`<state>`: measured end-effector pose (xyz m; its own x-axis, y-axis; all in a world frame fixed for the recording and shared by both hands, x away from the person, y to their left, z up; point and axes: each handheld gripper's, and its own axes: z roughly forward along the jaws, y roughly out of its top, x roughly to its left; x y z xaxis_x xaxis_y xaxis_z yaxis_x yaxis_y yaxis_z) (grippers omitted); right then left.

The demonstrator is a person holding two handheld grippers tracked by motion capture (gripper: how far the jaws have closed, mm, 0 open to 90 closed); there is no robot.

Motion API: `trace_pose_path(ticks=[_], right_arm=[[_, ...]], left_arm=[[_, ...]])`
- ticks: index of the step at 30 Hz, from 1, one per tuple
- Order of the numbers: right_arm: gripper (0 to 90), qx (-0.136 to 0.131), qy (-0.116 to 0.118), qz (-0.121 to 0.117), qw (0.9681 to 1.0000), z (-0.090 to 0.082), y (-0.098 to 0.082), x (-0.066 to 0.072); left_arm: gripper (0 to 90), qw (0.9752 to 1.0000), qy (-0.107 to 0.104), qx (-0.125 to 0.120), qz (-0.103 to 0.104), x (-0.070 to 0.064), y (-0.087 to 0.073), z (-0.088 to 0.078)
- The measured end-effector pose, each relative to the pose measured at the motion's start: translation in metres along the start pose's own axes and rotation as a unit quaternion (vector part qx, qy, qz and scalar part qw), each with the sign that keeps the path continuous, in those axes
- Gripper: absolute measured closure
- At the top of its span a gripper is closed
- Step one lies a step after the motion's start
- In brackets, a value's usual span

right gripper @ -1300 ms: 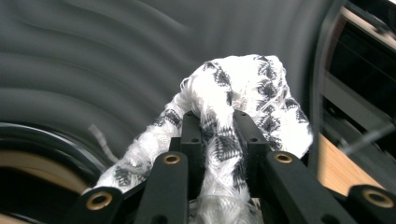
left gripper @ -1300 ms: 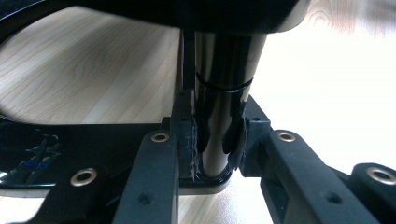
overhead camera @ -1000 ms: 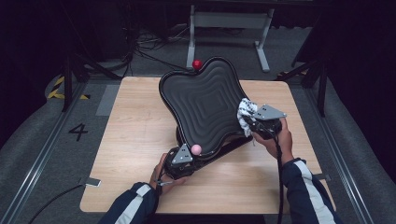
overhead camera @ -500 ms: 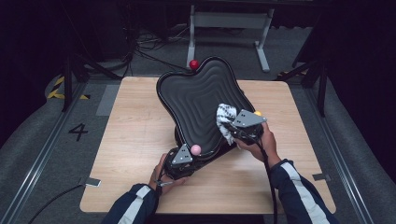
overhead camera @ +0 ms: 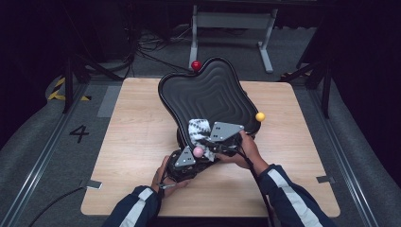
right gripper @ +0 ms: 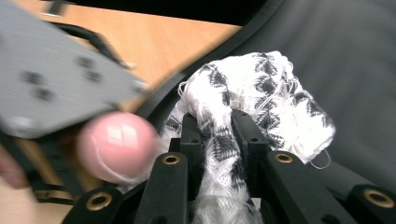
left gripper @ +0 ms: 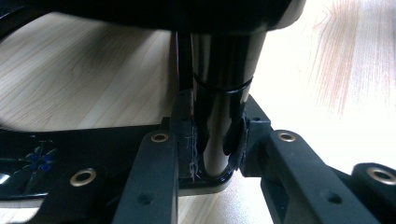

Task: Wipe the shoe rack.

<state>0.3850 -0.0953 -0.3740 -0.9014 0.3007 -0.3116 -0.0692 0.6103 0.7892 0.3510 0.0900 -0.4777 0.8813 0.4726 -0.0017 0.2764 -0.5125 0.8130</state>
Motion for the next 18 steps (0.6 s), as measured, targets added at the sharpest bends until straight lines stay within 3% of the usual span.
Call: trace_pose_path(ticks=[3,5,11,18], right_arm=[[77.2,0.008,0.0,-0.013,0.9999,0.002,0.004,0.004],[77.3,0.003,0.01,0.001,0.9999,0.001,0.001,0.0],[77.4,0.0,0.002,0.015,0.9999,-0.003,-0.005,-0.007],[77.4,0.005,-0.047,0.046,0.9978,-0.013,-0.019,-0.026]], left_arm=[[73.3,1.0,0.001,-0.002,0.001,0.0,0.0,0.0],[73.2,1.0,0.001,-0.002,0.0,0.0,0.0,0.0],[73.2,1.0,0.002,-0.001,0.0,0.0,0.0,0.0],[73.3,1.0,-0.001,0.0,0.002,0.001,0.0,0.0]])
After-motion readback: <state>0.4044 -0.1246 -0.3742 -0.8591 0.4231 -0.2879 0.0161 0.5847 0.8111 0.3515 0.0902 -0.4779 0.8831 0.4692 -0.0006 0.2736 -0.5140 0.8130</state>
